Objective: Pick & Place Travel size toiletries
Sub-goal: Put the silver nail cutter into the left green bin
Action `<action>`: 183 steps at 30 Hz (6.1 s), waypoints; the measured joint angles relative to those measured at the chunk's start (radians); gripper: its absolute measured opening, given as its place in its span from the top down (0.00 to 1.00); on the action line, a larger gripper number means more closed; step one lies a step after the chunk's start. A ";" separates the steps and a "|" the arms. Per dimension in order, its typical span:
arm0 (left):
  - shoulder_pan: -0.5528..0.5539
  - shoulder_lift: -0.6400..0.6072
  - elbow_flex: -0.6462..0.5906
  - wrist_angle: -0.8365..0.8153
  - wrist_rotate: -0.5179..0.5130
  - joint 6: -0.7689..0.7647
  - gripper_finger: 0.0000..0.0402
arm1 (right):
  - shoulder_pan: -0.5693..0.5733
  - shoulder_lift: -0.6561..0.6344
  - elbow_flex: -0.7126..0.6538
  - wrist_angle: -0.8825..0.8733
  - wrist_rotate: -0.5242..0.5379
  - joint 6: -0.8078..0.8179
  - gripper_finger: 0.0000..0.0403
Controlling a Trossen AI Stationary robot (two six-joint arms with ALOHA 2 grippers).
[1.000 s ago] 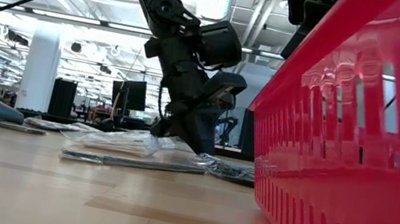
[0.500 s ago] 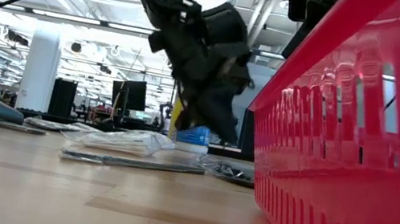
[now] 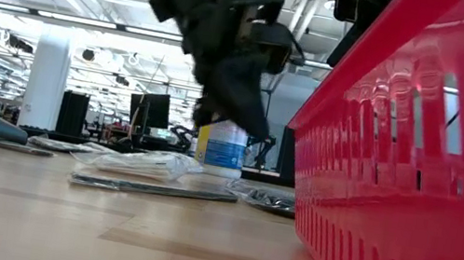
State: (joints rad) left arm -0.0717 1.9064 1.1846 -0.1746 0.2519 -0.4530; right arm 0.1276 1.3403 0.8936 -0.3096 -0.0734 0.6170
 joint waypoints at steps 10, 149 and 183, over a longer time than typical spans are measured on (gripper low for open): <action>-0.033 0.000 -0.126 0.003 -0.083 -0.104 1.00 | 0.000 0.000 0.000 0.000 0.002 -0.014 1.00; -0.058 -0.780 -0.660 0.193 -0.556 -0.572 1.00 | -0.086 0.585 0.265 -0.010 -0.003 -0.743 0.54; -0.059 -0.780 -0.660 0.210 -0.558 -0.557 1.00 | -0.128 0.578 0.361 -0.195 -0.029 -0.439 0.88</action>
State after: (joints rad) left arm -0.1305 1.1267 0.5251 0.0354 -0.3065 -1.0100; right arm -0.0007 1.9182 1.2546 -0.5043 -0.1025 0.1783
